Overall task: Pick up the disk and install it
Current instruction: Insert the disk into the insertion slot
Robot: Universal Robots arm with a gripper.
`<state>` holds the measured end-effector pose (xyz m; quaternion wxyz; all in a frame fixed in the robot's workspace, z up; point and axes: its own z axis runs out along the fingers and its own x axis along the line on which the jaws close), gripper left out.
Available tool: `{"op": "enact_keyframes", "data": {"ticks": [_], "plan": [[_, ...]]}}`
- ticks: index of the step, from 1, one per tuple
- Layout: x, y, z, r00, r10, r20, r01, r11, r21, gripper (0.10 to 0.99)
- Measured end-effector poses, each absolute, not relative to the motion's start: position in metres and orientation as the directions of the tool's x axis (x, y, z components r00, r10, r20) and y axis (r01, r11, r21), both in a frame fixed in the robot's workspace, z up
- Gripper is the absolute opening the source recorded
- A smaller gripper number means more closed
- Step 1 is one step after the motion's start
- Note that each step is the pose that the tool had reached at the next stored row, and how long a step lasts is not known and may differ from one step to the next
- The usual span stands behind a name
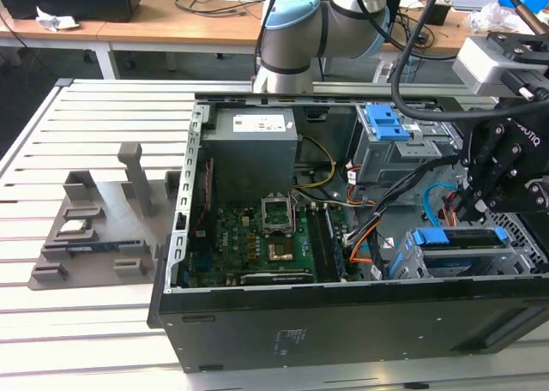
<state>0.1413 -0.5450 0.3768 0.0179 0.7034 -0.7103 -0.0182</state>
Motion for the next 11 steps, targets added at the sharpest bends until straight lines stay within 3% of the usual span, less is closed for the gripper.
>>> {"op": "enact_keyframes", "data": {"ticks": [1,3,11], "plan": [[0.1413,-0.5450,0.3767,-0.010,-1.000,0.000,-0.999,0.010,0.051,0.235],[0.1413,-0.5450,0.3767,-0.010,-1.000,0.000,-0.999,0.010,0.051,0.106],[0.1414,-0.5450,0.3766,-0.010,-1.000,0.000,-0.999,0.010,0.051,0.106]]}}
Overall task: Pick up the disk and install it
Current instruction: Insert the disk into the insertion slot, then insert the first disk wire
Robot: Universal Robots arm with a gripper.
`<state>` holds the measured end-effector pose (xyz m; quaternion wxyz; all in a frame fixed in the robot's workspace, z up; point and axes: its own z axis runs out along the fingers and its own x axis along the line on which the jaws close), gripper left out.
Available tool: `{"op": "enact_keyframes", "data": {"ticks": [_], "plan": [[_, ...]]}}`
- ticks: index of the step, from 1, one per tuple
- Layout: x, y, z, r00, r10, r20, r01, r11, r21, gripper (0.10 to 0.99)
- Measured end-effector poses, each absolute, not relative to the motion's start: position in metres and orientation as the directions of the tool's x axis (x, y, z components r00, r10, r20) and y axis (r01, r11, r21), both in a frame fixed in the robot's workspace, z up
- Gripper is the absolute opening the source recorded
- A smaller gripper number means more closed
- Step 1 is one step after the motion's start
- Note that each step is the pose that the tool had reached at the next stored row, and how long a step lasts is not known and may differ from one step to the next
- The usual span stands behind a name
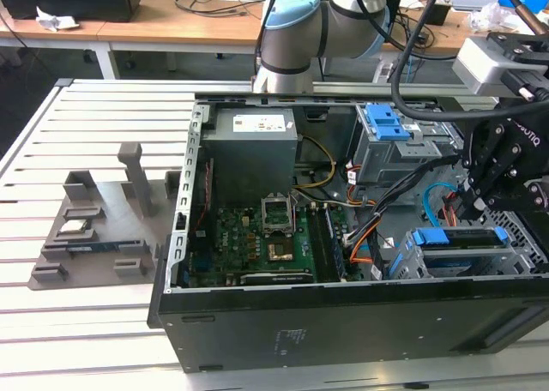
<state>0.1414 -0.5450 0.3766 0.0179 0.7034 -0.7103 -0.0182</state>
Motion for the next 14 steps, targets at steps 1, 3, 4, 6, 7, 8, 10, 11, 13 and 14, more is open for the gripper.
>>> {"op": "enact_keyframes", "data": {"ticks": [1,3,4,6,7,8,10,11,13,14], "plan": [[0.141,-0.545,0.377,-0.010,-1.000,0.000,-0.999,0.010,0.051,0.106],[0.141,-0.545,0.377,-0.010,-1.000,0.000,-0.999,0.010,0.051,0.106],[0.141,-0.545,0.377,-0.010,-1.000,0.000,-0.999,0.010,0.051,0.106],[0.143,-0.543,0.376,-0.010,-1.000,-0.001,-0.999,0.010,0.051,0.106],[0.144,-0.542,0.376,-0.010,-1.000,0.000,-0.999,0.010,0.051,0.106],[0.146,-0.540,0.376,-0.010,-1.000,0.000,-0.999,0.010,0.051,0.106],[0.150,-0.535,0.376,-0.010,-1.000,0.001,-0.999,0.010,0.051,0.106],[0.152,-0.532,0.375,-0.010,-1.000,0.002,-0.999,0.010,0.051,0.106],[0.155,-0.529,0.374,-0.010,-1.000,0.004,-0.999,0.010,0.051,0.106],[0.158,-0.526,0.374,-0.010,-1.000,0.005,-0.999,0.010,0.051,0.106]]}}
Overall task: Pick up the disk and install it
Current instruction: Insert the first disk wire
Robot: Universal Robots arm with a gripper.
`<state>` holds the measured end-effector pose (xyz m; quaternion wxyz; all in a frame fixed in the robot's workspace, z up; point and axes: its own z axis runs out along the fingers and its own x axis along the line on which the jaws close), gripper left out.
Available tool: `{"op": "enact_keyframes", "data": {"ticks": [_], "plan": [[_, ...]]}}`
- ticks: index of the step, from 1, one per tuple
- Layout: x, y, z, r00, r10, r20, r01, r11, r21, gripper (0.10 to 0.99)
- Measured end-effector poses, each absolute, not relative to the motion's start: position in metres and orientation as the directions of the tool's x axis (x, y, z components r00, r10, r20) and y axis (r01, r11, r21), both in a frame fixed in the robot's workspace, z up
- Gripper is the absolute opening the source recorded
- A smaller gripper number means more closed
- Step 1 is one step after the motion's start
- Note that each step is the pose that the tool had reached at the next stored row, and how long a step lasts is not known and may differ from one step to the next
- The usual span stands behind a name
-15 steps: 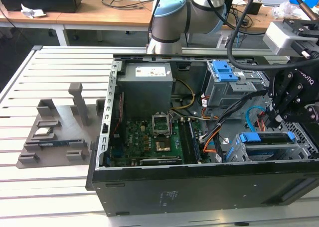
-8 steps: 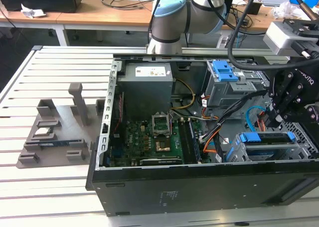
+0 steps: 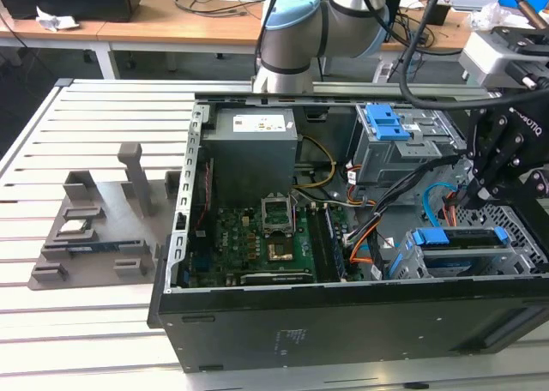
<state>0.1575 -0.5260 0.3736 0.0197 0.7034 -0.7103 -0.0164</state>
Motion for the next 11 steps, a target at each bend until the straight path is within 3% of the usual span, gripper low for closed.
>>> {"op": "enact_keyframes", "data": {"ticks": [11], "plan": [[0.180,-0.511,0.364,-0.010,-1.000,0.014,-0.999,0.010,0.051,0.106]]}}
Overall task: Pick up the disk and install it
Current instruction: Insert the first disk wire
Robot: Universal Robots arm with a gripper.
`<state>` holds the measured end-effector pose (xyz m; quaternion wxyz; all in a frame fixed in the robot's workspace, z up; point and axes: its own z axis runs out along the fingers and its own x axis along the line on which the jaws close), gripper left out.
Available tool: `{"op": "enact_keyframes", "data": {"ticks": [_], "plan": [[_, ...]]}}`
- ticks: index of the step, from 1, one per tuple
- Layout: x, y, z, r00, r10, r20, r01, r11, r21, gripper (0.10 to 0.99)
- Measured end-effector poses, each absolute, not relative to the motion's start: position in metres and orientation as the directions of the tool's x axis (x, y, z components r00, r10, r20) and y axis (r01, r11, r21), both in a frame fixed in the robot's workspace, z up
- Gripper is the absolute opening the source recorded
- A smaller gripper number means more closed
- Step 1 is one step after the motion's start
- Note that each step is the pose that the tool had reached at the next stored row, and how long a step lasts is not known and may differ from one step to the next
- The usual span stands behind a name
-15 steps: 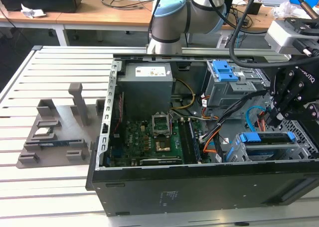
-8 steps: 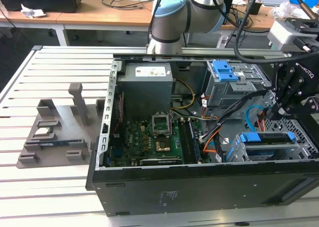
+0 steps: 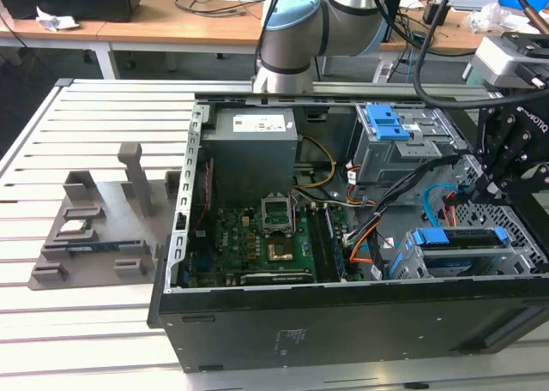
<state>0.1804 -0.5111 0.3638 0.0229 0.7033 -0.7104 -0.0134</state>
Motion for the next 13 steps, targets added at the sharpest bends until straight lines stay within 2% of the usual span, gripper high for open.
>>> {"op": "enact_keyframes", "data": {"ticks": [8,13], "plan": [[0.181,-0.489,0.364,-0.010,-1.000,0.016,-0.999,0.011,0.051,0.106],[0.181,-0.489,0.369,-0.010,-1.000,0.016,-0.999,0.011,0.051,0.106]]}}
